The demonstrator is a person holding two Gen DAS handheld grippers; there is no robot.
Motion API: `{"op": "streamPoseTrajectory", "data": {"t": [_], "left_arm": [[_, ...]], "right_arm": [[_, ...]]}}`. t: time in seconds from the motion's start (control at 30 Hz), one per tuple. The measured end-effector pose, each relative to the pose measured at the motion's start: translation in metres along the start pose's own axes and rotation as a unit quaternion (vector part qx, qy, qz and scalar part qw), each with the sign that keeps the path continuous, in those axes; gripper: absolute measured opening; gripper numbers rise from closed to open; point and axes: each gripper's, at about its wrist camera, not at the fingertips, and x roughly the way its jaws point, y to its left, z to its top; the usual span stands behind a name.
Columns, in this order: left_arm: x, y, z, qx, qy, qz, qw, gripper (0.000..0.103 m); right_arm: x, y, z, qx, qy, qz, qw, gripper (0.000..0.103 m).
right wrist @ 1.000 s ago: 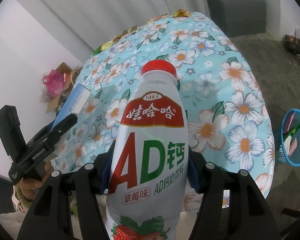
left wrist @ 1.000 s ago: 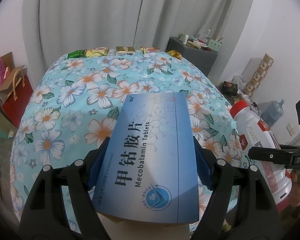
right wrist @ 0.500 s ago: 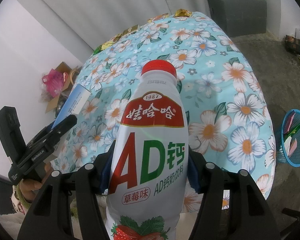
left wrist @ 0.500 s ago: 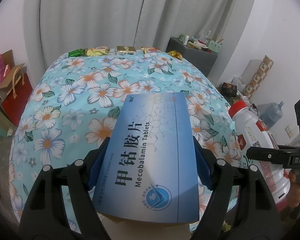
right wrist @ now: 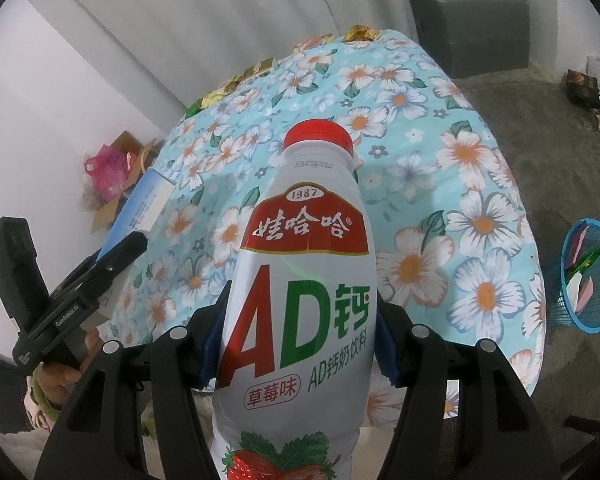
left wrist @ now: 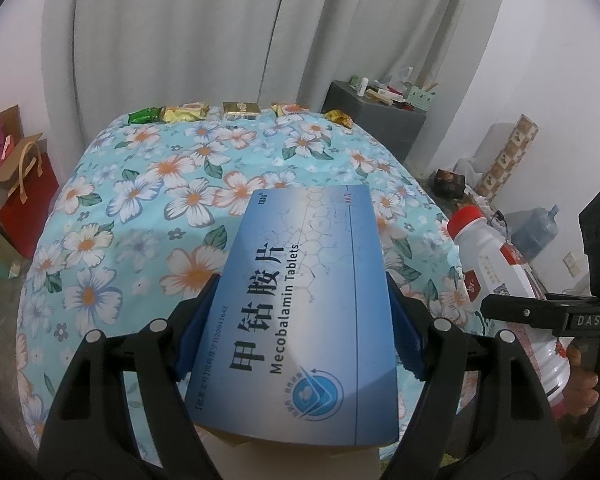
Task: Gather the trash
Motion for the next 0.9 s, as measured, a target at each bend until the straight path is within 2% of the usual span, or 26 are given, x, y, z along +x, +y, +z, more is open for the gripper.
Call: {"op": "streamPoseTrajectory", "data": {"t": [0.4, 0.6, 0.9], "left_arm": [[0.005, -0.041, 0.016, 0.026, -0.01, -0.026, 0.9993, 0.072], [0.009, -0.077, 0.025, 0.044, -0.013, -0.042, 0.998, 0.072], [0.015, -0.117, 0.037, 0.082, -0.001, -0.072, 0.9941, 0.072]], "right_arm": [[-0.024, -0.023, 0.002, 0.025, -0.029, 0.003, 0.999, 0.059], [-0.037, -0.04, 0.0, 0.044, -0.043, 0.005, 0.998, 0.059], [-0.081, -0.085, -0.014, 0.092, -0.098, -0.004, 0.991, 0.059]]}}
